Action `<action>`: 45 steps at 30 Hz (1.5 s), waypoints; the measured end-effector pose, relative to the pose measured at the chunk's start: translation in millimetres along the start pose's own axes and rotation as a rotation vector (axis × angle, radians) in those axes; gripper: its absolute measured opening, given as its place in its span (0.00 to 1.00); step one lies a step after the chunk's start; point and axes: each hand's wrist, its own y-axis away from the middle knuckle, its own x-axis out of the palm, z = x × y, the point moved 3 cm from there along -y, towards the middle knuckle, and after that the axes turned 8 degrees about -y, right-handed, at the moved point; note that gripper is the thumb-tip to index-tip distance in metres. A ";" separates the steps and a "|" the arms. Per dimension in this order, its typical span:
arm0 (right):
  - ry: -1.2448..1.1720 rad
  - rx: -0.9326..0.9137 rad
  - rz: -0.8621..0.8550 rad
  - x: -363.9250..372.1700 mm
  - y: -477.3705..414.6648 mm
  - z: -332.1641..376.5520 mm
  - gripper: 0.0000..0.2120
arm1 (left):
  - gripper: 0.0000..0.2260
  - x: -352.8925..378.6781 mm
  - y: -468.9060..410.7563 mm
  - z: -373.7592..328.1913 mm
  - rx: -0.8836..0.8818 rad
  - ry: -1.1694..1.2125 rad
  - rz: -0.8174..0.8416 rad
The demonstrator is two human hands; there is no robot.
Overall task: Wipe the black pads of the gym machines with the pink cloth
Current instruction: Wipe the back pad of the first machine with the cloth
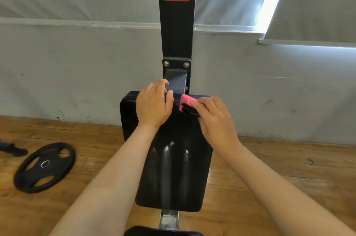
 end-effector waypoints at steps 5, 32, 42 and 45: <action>-0.025 -0.083 -0.013 9.2 20.1 -3.6 0.19 | 0.18 0.2 -1.0 -1.1 0.007 -0.009 -0.002; -0.129 0.043 0.177 7.9 74.3 -11.4 0.16 | 0.15 -0.2 0.2 -1.7 0.029 -0.028 -0.039; -0.119 0.109 -0.057 -39.8 26.9 -15.3 0.15 | 0.17 1.8 0.0 -1.0 0.020 -0.033 -0.031; -0.084 0.131 -0.004 -25.4 31.6 -22.0 0.18 | 0.17 2.3 0.3 -1.0 0.022 -0.038 -0.033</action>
